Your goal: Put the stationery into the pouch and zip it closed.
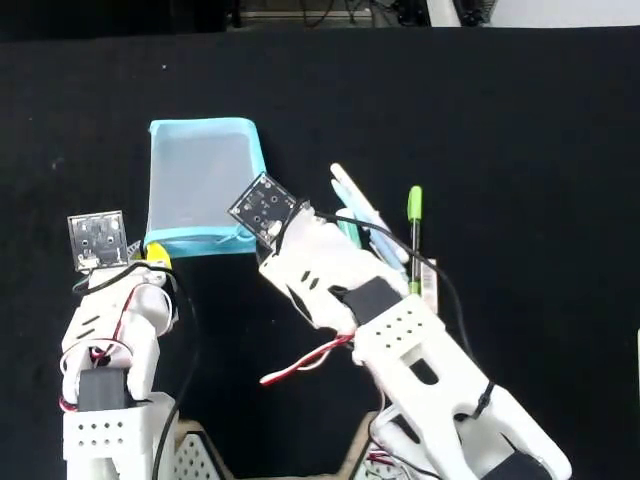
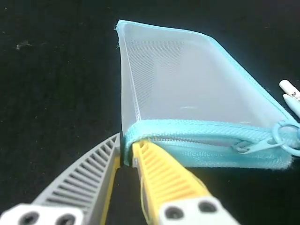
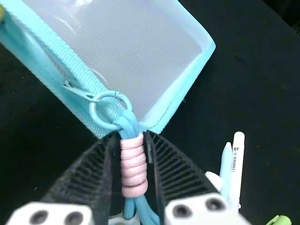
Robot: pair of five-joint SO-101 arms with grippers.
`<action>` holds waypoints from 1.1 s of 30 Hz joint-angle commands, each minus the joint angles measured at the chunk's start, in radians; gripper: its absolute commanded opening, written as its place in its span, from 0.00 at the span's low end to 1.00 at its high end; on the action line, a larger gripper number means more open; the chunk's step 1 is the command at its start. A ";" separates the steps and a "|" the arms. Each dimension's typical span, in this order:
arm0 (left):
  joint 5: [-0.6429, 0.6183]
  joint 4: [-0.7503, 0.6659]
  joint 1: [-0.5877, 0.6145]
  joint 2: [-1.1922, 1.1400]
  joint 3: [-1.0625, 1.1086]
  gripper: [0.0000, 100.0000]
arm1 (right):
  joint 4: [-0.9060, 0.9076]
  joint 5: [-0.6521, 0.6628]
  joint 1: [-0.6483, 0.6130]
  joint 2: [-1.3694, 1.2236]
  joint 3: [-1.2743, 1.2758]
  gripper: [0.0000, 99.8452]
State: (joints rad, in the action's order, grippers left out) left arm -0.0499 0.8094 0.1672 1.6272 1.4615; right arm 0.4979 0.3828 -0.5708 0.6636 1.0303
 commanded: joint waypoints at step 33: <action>0.041 -0.206 0.021 0.008 0.097 0.17 | -0.015 0.000 0.037 0.058 -0.012 0.01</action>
State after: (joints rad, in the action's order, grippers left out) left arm -0.0437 0.6912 0.1811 1.6272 1.5367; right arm 0.4979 0.3844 -0.5508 0.6636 1.0303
